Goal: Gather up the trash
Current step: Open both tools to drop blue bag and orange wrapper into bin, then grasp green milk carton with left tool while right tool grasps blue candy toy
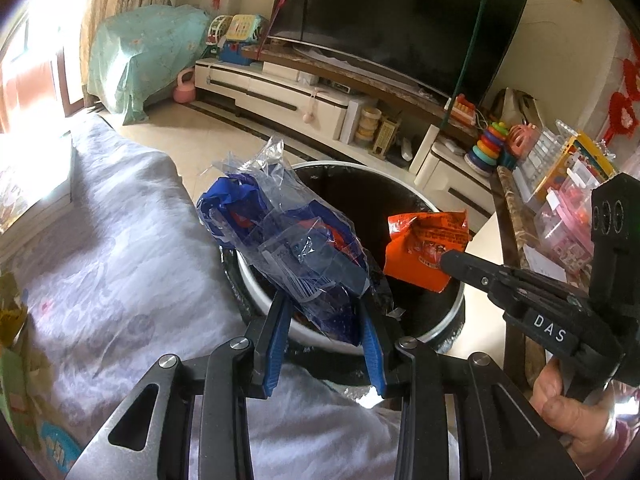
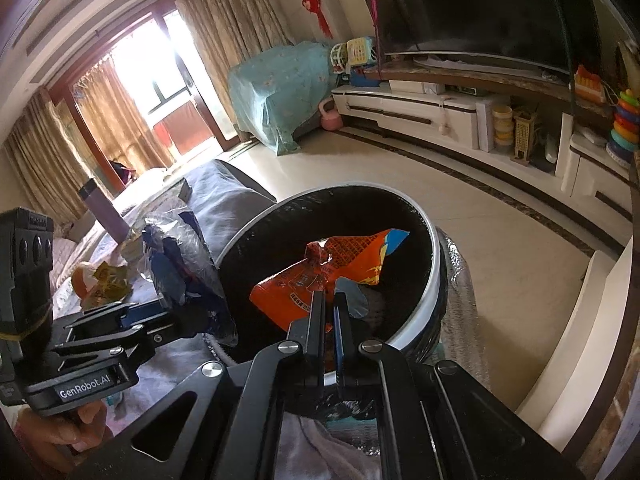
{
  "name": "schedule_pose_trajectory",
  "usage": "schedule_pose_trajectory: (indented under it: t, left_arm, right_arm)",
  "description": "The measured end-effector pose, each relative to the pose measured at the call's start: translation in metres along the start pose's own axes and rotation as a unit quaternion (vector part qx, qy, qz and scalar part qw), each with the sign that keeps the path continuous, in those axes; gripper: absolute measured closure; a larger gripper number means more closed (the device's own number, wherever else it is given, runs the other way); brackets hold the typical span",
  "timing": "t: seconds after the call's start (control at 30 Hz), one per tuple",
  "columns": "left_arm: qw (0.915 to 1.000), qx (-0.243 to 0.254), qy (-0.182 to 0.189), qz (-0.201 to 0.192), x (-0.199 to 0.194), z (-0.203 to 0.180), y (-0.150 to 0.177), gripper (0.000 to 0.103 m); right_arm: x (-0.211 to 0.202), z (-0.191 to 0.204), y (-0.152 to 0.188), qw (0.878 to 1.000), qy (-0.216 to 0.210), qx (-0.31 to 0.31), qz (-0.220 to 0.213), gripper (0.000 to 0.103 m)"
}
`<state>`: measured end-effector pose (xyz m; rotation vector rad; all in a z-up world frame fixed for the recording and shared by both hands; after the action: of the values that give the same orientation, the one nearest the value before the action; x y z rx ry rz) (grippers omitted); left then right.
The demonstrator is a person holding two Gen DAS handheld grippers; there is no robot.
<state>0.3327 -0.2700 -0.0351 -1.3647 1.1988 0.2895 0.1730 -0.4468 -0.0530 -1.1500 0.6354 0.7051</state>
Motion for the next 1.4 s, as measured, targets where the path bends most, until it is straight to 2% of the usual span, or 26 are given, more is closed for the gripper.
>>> schedule_pose_trajectory:
  t: [0.3,0.47,0.53,0.6,0.73,0.83,0.87,0.97,1.0,1.4]
  left_arm:
    - [1.0,-0.006,-0.002,0.008,0.015,0.001,-0.011,0.069]
    - [0.9997,-0.006,-0.011,0.018,0.022,-0.002,-0.016,0.054]
    - [0.9998,-0.006,-0.013,0.017,0.02,-0.001,-0.016,0.047]
    - [0.9998,-0.008,-0.016,0.012,0.016,0.0,-0.013,0.042]
    - [0.9996,-0.023,-0.014,0.005,0.004,0.008,0.001,0.041]
    - [0.9992,-0.035,-0.018,-0.005,-0.01,0.014,0.017,0.041]
    - [0.9991,-0.038,-0.02,-0.008,-0.015,0.016,0.023,0.041]
    - [0.9982,-0.049,-0.028,-0.02,-0.032,0.024,0.041,0.041]
    - [0.9979,-0.052,-0.031,-0.024,-0.038,0.026,0.048,0.04]
    - [0.989,-0.118,-0.072,-0.054,-0.113,0.074,0.126,0.04]
  right_arm:
    - [0.011,-0.002,-0.007,1.0,0.013,-0.013,0.016,0.1]
    - [0.017,-0.002,-0.014,0.999,0.021,-0.023,0.03,0.094]
    - [0.017,-0.005,-0.015,0.999,0.024,-0.021,0.03,0.084]
    - [0.013,-0.006,-0.014,0.999,0.022,-0.017,0.023,0.063]
    - [0.005,-0.006,-0.01,1.0,0.017,-0.008,0.011,0.058]
    - [-0.002,-0.001,-0.005,1.0,0.01,-0.003,0.002,0.05]
    - [-0.004,0.001,-0.004,1.0,0.006,-0.001,-0.003,0.047]
    - [-0.014,0.012,0.001,1.0,-0.009,0.002,-0.024,0.026]
    - [-0.017,0.017,0.003,0.999,-0.016,0.0,-0.03,0.023]
    - [-0.009,0.087,0.031,0.997,-0.074,-0.032,-0.011,0.023]
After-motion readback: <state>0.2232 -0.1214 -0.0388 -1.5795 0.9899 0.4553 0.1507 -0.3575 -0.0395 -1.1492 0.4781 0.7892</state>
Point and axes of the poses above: each gripper's, at about its wrist camera, not at the fingertips, and x roughly the way its jaws point, z to its left, y to its underside, the point moved 1 cm from there along x, roughly the way its jaws point, and after that the axes turned 3 degrees about z, right-handed, at the moved point
